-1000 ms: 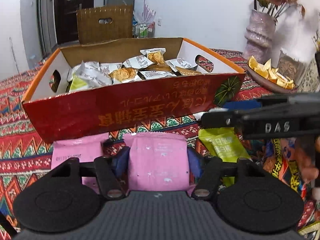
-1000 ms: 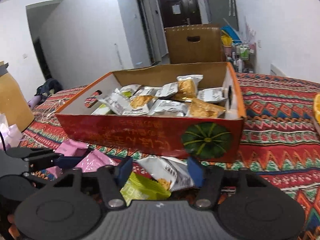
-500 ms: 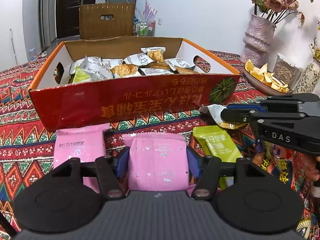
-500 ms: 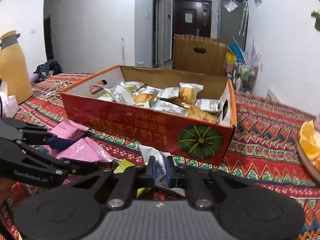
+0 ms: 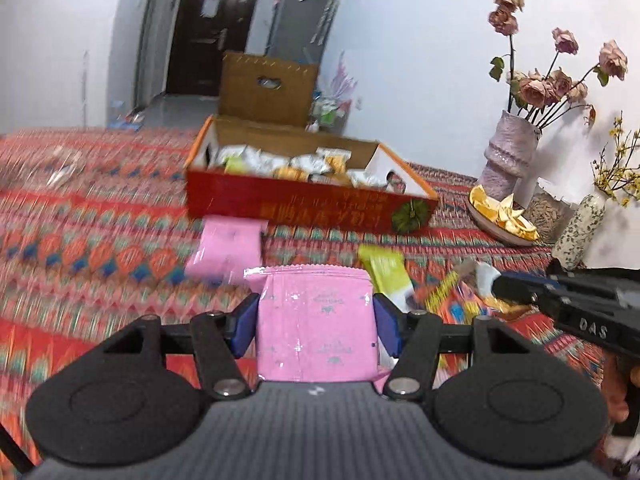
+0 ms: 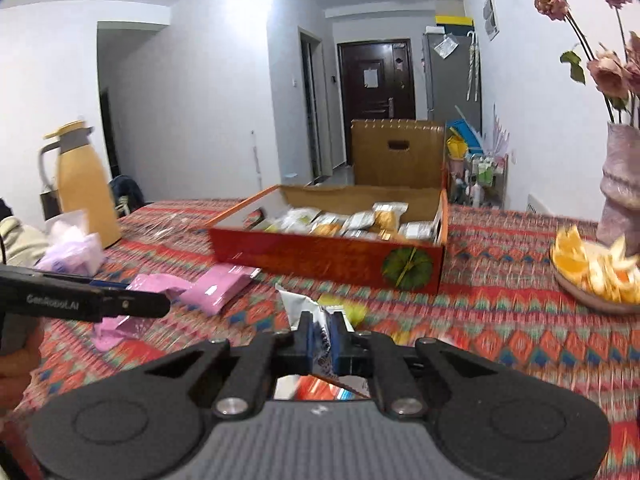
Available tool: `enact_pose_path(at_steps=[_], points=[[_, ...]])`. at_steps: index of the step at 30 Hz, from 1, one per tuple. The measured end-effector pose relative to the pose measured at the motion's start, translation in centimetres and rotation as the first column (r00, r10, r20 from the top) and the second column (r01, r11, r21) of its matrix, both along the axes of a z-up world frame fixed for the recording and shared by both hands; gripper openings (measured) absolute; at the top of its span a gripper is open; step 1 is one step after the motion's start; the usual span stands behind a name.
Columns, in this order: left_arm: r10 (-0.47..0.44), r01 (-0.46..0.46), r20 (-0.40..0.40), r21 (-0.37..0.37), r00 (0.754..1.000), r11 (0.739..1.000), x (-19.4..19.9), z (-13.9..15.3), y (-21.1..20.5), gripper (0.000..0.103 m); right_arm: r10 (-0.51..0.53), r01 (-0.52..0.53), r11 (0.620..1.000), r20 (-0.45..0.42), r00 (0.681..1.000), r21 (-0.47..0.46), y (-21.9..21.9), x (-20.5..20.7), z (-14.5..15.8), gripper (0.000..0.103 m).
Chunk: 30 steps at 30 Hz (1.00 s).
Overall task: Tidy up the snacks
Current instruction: 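Grasp a pink packet with the left tool while the right tool grasps a white packet, then carry the pink packet and white packet into the box and lower them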
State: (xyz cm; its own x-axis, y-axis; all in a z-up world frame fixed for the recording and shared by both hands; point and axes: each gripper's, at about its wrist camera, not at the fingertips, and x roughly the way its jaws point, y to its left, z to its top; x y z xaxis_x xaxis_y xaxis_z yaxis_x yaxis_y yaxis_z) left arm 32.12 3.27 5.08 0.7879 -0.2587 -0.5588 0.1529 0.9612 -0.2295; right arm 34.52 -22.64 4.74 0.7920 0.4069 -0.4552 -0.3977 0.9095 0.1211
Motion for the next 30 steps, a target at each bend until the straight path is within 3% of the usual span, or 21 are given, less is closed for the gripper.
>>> enact_pose_path(at_steps=[7,14,22,30], points=[[0.04,-0.04,-0.019,0.0,0.999,0.999,-5.5,-0.3,0.8,0.061,0.032,-0.032,0.999,-0.066,0.997,0.004,0.2,-7.0,-1.5,0.008],[0.039,-0.039,0.003,-0.018,0.999,0.999,-7.7,0.0,0.9,0.061,0.039,-0.039,0.999,-0.075,0.996,0.004,0.9,-9.9,-2.0,0.006],[0.038,-0.038,0.017,-0.023,0.999,0.999,-6.9,0.3,1.2,0.061,0.039,-0.039,0.999,-0.062,0.997,0.007,1.0,-9.4,-1.4,0.005],[0.02,-0.018,0.083,-0.019,0.996,1.0,-1.4,2.8,2.4,0.061,0.065,-0.065,0.998,0.018,0.998,-0.016,1.7,-5.0,1.2,0.005]])
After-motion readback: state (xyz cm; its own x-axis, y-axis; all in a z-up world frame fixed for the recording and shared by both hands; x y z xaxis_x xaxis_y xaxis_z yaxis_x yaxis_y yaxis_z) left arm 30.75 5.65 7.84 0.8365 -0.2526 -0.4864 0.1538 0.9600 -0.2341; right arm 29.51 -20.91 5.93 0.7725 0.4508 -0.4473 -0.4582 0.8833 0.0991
